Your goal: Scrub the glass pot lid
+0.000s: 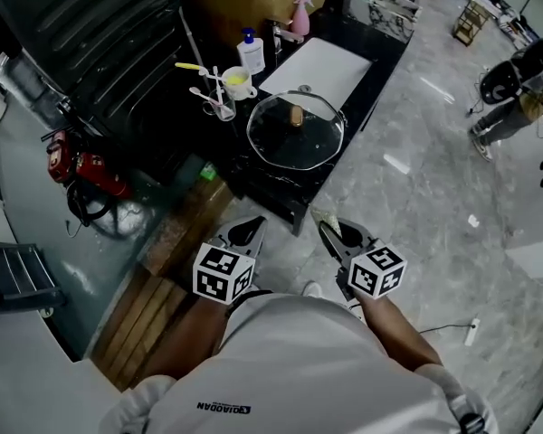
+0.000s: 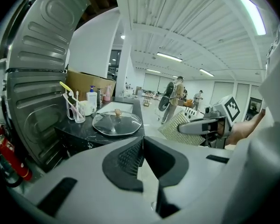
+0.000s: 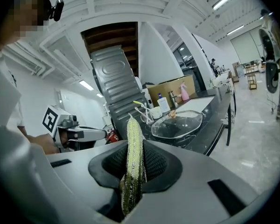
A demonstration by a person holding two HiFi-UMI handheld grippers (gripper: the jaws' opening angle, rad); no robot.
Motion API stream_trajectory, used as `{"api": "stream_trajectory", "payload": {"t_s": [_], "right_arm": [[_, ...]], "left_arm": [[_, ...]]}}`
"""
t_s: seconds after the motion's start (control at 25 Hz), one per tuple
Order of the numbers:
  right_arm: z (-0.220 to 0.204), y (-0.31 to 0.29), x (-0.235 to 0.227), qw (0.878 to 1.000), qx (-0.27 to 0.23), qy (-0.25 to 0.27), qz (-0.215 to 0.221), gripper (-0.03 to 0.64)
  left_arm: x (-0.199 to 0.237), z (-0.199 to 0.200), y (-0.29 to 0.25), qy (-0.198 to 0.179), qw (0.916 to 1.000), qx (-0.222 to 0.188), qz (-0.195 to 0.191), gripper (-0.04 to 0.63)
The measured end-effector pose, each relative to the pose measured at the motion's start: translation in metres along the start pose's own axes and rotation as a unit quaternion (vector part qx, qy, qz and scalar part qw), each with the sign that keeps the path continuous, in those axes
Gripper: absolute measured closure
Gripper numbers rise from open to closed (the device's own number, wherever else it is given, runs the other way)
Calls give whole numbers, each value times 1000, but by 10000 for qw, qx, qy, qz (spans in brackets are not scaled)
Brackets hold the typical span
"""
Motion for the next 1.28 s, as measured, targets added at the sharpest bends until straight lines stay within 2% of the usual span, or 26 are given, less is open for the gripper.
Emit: {"api": "stream_trajectory", "payload": {"t_s": [0.6, 1.28], "right_arm": [[-8, -2, 25, 9995, -41, -18, -326, 532], [-8, -9, 32, 9990, -100, -99, -417, 532]], "left_arm": [[14, -2, 10, -158, 9994, -39, -299, 577], [22, -2, 13, -214, 9992, 2, -349, 577]]}}
Point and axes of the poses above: the fingertips, and each gripper's own axes: y backward along the fingers, x to its left, z out of its top, the point moved 7 cm from there along y, backward along the fingers
